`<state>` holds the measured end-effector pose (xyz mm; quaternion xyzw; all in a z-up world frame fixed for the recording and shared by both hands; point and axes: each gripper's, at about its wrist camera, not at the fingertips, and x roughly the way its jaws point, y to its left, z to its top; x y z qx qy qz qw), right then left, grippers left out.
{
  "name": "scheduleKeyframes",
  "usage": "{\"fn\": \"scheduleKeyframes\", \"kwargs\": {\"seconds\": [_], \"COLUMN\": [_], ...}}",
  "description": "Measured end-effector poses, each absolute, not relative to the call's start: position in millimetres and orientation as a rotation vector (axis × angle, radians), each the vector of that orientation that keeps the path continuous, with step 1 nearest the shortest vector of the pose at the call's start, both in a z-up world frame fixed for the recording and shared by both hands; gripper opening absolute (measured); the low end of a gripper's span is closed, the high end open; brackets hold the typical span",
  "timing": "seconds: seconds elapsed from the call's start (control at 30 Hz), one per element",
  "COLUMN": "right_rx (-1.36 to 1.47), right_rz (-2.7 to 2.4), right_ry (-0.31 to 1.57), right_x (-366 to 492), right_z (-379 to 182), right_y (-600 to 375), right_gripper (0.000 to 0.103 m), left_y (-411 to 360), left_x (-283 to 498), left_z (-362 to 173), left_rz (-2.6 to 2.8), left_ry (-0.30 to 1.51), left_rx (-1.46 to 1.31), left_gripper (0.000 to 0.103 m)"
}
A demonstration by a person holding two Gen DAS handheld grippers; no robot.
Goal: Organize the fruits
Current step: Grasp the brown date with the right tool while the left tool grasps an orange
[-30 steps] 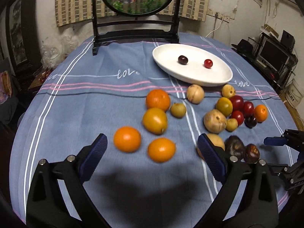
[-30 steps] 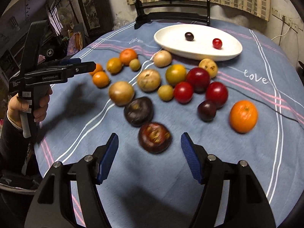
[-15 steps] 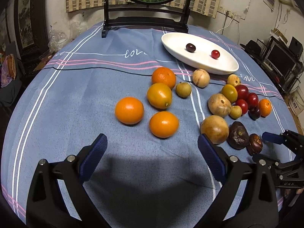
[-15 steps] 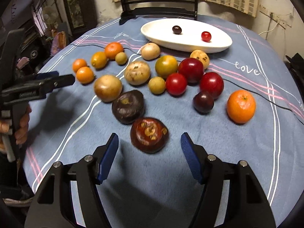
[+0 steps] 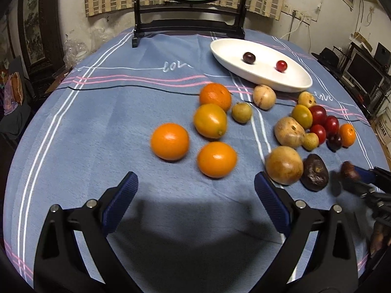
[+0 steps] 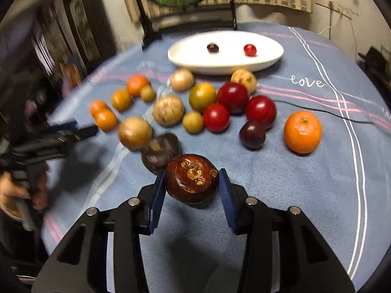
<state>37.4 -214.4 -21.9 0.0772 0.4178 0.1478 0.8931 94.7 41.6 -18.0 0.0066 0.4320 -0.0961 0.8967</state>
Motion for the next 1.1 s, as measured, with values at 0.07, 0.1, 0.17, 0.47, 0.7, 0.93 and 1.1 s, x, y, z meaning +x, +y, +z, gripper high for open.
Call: {"fn": "scheduleKeyframes", "kwargs": {"seconds": [0.07,0.1,0.17,0.47,0.7,0.93,1.1], "right_rx": [0.202,0.218,0.245,0.235,0.238,0.226,0.214], "right_rz": [0.302,0.295,0.288,0.053,0.032,0.042,0.048], "right_ry": [0.848,0.848,0.851,0.887,0.913,0.919,0.924], "right_x": [37.7,38.5,41.1,40.4,36.8,36.2,35.4], "right_z": [-22.5,-24.1,-27.3,-30.6,-34.3,-32.4,-31.0], "right_y": [-225.0,-228.7,-233.1,-254.6,-256.0,-247.8,-242.6], "right_gripper": [0.044,0.044,0.044,0.043,0.043,0.043,0.043], "left_y": [50.4,54.2,61.3,67.3,64.6,61.4,54.8], "left_x": [100.3,102.4,105.4,117.9,135.3,145.3,148.8], "left_z": [-16.8,-16.2,-14.8,-31.2,-35.2,-30.7,-29.0], "left_rz": [-0.185,-0.177,-0.154,-0.111,-0.124,-0.167,-0.257], "left_ry": [0.908,0.911,0.913,0.961,0.966,0.925,0.940], "left_rx": [0.011,0.015,0.050,0.162,0.189,0.195,0.145], "left_gripper": [0.097,0.097,0.097,0.097,0.097,0.083,0.045]}}
